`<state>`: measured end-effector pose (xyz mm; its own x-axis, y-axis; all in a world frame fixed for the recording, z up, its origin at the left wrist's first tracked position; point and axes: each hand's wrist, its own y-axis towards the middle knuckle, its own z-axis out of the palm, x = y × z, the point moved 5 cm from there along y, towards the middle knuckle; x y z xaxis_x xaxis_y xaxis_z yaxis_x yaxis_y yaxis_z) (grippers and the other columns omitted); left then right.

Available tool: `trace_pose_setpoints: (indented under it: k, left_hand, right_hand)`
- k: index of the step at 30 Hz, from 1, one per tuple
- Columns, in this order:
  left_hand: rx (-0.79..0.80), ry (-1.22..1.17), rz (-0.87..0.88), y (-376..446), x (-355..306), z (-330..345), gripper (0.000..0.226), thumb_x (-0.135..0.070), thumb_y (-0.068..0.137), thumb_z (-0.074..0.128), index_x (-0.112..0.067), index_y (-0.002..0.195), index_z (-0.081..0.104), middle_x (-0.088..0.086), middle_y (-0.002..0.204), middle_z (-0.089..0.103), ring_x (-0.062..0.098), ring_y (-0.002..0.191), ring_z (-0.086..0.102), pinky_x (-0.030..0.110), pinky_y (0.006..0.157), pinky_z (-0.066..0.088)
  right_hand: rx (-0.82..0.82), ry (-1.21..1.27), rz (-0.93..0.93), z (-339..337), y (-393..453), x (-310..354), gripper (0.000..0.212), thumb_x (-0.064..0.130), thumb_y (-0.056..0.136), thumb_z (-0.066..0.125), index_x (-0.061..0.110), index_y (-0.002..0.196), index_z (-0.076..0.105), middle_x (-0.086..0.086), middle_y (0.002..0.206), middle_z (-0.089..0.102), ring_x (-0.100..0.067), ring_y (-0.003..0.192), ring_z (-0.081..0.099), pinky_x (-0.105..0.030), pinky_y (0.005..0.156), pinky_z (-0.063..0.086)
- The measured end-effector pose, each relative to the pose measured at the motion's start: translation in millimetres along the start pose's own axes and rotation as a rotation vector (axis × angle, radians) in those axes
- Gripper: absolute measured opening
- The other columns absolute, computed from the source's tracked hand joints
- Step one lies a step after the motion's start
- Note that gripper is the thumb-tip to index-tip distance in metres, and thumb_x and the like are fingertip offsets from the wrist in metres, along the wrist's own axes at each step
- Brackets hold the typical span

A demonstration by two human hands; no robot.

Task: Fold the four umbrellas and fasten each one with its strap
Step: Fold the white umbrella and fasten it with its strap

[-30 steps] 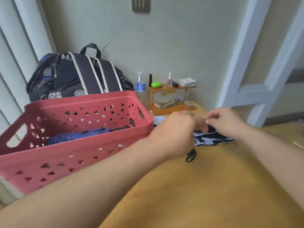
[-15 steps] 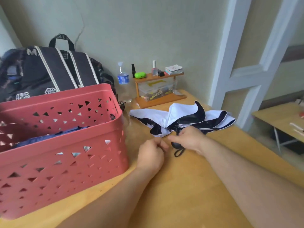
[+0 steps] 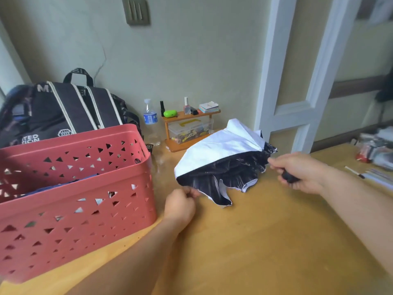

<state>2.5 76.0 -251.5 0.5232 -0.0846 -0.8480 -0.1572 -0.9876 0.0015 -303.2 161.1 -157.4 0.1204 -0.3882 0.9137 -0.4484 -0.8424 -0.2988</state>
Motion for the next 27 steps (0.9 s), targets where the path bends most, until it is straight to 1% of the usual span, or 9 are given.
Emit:
trace_pose_setpoints:
  k: [3, 6, 9, 11, 15, 18, 21, 24, 27]
  left_hand:
    - [0.052, 0.026, 0.02, -7, -9, -5, 0.04, -0.011, 0.093, 0.057, -0.037, 0.119, 0.072, -0.01, 0.121, 0.071, 0.013, 0.107, 0.065, 0.033, 0.098, 0.056]
    - [0.103, -0.133, 0.217, -29, -48, -16, 0.082, -0.034, 0.09, 0.08, -0.053, 0.154, 0.032, -0.018, 0.138, 0.053, 0.006, 0.12, 0.057, 0.033, 0.098, 0.053]
    - [0.116, -0.188, 0.435, -60, -103, -38, 0.09, -0.044, 0.088, 0.081, -0.068, 0.15, 0.02, -0.021, 0.14, 0.05, 0.001, 0.125, 0.053, 0.029, 0.098, 0.051]
    - [0.091, -0.169, 0.553, -80, -138, -56, 0.088, -0.043, 0.09, 0.079, -0.065, 0.152, 0.021, -0.018, 0.141, 0.052, 0.002, 0.127, 0.055, 0.029, 0.1, 0.05]
    - [0.09, -0.124, 0.677, -104, -187, -73, 0.084, -0.046, 0.091, 0.076, -0.056, 0.156, 0.025, -0.011, 0.133, 0.06, -0.004, 0.109, 0.065, 0.025, 0.098, 0.053]
    - [0.241, -0.069, 0.67, -110, -205, -65, 0.07, -0.045, 0.099, 0.068, -0.052, 0.157, 0.03, -0.008, 0.141, 0.062, 0.003, 0.117, 0.067, 0.032, 0.099, 0.055]
    - [0.296, -0.088, 0.644, -108, -208, -64, 0.056, -0.037, 0.104, 0.061, -0.043, 0.155, 0.041, -0.006, 0.144, 0.062, 0.005, 0.128, 0.062, 0.032, 0.108, 0.051]
    - [0.112, -0.132, 0.6, -99, -198, -86, 0.035, -0.034, 0.105, 0.059, -0.041, 0.139, 0.059, -0.009, 0.133, 0.068, 0.002, 0.119, 0.065, 0.029, 0.105, 0.049]
    - [-0.063, -0.18, 0.427, -87, -169, -108, 0.026, -0.043, 0.107, 0.054, -0.037, 0.131, 0.062, -0.009, 0.123, 0.068, 0.007, 0.106, 0.065, 0.031, 0.095, 0.049]
  right_hand:
    - [0.016, 0.158, 0.029, -43, -30, 7, 0.02, 0.028, 0.097, 0.069, 0.011, 0.087, 0.068, 0.002, 0.056, 0.046, -0.014, 0.048, 0.051, -0.02, 0.039, 0.045]
    - [0.117, 0.32, 0.076, -61, -61, 7, 0.018, 0.024, 0.09, 0.069, 0.007, 0.084, 0.067, 0.002, 0.059, 0.044, -0.009, 0.043, 0.049, -0.02, 0.037, 0.047]
    - [0.243, 0.409, 0.099, -64, -88, 5, 0.018, 0.024, 0.079, 0.07, 0.006, 0.084, 0.067, 0.001, 0.062, 0.046, -0.009, 0.042, 0.05, -0.019, 0.037, 0.048]
    - [0.317, 0.373, 0.087, -62, -98, 3, 0.019, 0.025, 0.083, 0.069, 0.007, 0.089, 0.066, -0.001, 0.063, 0.049, -0.012, 0.045, 0.053, -0.021, 0.038, 0.05]
    - [0.284, -0.212, 0.115, -47, -96, -13, 0.019, 0.024, 0.105, 0.058, 0.008, 0.101, 0.068, -0.005, 0.074, 0.06, -0.022, 0.068, 0.061, -0.031, 0.057, 0.057]
    - [0.202, -0.466, 0.069, -30, -93, -17, 0.026, 0.026, 0.107, 0.051, 0.014, 0.09, 0.067, 0.002, 0.063, 0.054, -0.014, 0.053, 0.052, -0.023, 0.052, 0.041]
    - [0.247, -0.354, 0.014, -18, -103, -13, 0.026, 0.032, 0.104, 0.062, 0.013, 0.086, 0.067, -0.001, 0.064, 0.055, -0.014, 0.05, 0.055, -0.02, 0.041, 0.036]
    - [0.289, -0.192, -0.043, -24, -116, -3, 0.017, 0.024, 0.095, 0.075, 0.008, 0.091, 0.07, -0.004, 0.07, 0.055, -0.013, 0.052, 0.053, -0.019, 0.037, 0.037]
    - [0.284, -0.076, -0.09, -38, -121, 14, 0.017, 0.018, 0.097, 0.071, 0.001, 0.102, 0.073, -0.003, 0.064, 0.051, -0.012, 0.049, 0.051, -0.018, 0.036, 0.038]
